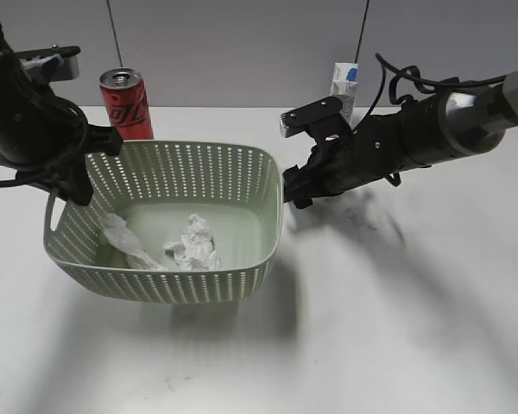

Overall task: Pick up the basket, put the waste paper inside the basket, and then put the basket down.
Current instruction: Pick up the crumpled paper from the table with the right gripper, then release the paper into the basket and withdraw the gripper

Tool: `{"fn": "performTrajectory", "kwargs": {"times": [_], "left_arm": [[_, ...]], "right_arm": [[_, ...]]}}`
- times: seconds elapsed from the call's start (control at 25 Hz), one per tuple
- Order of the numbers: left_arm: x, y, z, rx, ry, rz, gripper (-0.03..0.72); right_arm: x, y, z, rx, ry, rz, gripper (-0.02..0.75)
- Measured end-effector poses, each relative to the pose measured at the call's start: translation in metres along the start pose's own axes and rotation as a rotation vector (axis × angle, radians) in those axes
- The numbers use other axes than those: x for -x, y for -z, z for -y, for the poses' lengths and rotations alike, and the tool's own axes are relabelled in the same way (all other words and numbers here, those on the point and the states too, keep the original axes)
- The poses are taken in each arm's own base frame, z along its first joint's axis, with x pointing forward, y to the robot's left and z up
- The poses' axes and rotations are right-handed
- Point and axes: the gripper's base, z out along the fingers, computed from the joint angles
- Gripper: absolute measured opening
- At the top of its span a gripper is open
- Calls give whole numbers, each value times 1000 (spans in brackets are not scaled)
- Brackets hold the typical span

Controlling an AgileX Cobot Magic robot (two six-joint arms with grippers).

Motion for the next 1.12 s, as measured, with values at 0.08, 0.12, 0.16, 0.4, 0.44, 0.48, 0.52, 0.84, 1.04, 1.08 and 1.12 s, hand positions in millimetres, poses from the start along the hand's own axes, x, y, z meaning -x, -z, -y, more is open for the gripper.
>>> {"fn": "performTrajectory", "kwargs": {"times": [0.08,0.12,0.16,0.4,0.44,0.48,0.52,0.84,1.04,1.08,1.12], "left_arm": [[0,0,0,0,0,-1,5],[0,0,0,0,0,-1,5],[0,0,0,0,0,-1,5],[0,0,0,0,0,-2,5],[0,0,0,0,0,-2,5],[0,0,0,0,0,-2,5],[0,0,0,0,0,-2,5],[2,0,0,-3,12,24,5],[3,0,0,-4,16,28,5],[2,0,0,-4,18,27,5],[2,0,0,-4,18,24,5]], "right_arm": [[-2,0,0,6,0,-24,408],[-1,1,-1,9,4,-37,322],[-1,4,-1,14,13,-52,204],[34,56,2,16,60,-8,3],[48,75,2,11,64,46,1],[63,97,1,9,67,103,0],[73,115,-1,11,66,149,-1],[99,215,-70,227,24,241,16],[77,187,-125,326,132,115,466],[72,179,-128,327,142,87,545],[68,172,-128,323,154,51,594]]}}
